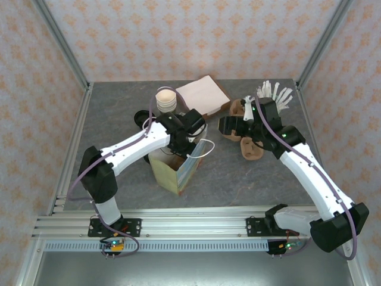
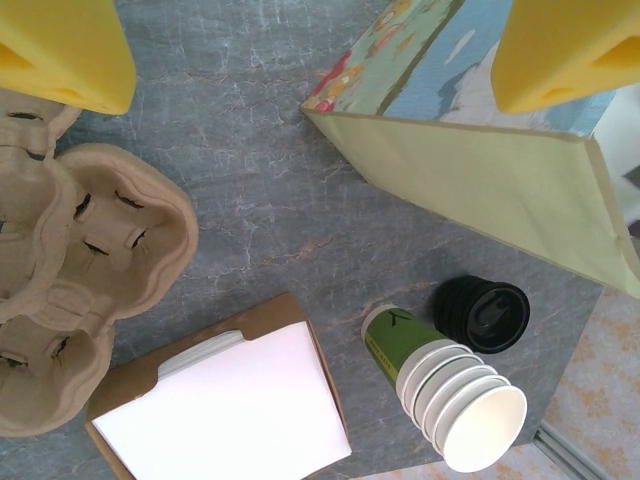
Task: Pack the takeout coffee
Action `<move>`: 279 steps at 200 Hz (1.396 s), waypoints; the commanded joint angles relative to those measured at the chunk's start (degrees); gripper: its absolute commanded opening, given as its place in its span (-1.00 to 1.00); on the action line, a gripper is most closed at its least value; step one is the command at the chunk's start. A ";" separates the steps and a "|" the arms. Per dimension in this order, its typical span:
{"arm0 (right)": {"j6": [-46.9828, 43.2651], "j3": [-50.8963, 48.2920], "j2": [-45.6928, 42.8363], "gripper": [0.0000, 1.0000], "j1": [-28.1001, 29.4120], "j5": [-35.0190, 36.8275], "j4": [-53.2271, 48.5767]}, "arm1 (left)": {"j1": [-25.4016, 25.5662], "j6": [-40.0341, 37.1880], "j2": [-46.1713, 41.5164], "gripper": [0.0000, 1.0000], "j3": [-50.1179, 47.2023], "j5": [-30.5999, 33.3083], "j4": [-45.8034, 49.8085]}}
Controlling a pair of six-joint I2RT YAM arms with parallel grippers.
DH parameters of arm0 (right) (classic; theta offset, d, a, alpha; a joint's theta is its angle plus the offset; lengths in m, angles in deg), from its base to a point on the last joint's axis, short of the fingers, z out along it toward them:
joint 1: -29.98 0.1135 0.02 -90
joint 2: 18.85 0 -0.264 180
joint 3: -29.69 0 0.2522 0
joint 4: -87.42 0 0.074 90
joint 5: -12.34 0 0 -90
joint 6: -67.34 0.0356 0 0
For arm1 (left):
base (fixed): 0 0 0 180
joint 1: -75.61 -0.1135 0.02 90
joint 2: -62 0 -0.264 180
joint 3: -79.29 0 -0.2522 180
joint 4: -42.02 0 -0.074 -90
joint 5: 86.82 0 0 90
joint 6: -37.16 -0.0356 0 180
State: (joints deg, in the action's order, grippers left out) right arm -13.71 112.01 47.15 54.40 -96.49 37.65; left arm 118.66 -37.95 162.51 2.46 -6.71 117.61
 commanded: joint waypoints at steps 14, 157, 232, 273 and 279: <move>-0.20 -0.97 -1.04 0.85 -0.06 1.77 -0.28 | -1.21 -1.28 0.95 -0.23 -3.12 2.26 -3.07; 0.80 -0.18 0.51 0.84 -0.06 0.71 -0.26 | -0.70 -0.48 3.20 -0.25 -12.48 5.61 -12.14; 0.73 0.56 1.50 0.84 -0.08 0.18 -0.41 | -0.20 0.31 5.11 -0.25 -14.34 7.93 -15.36; 0.74 0.53 1.50 0.84 -0.08 0.19 -0.49 | -0.16 0.13 7.09 -0.25 -14.62 7.37 -16.47; 0.76 0.42 1.50 0.84 0.00 0.21 -0.51 | -0.16 0.04 7.41 -0.25 -14.53 7.11 -16.38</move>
State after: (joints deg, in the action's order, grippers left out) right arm -13.45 111.75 48.51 54.40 -96.10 37.61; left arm 118.00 -37.92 166.97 -10.98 -0.59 101.83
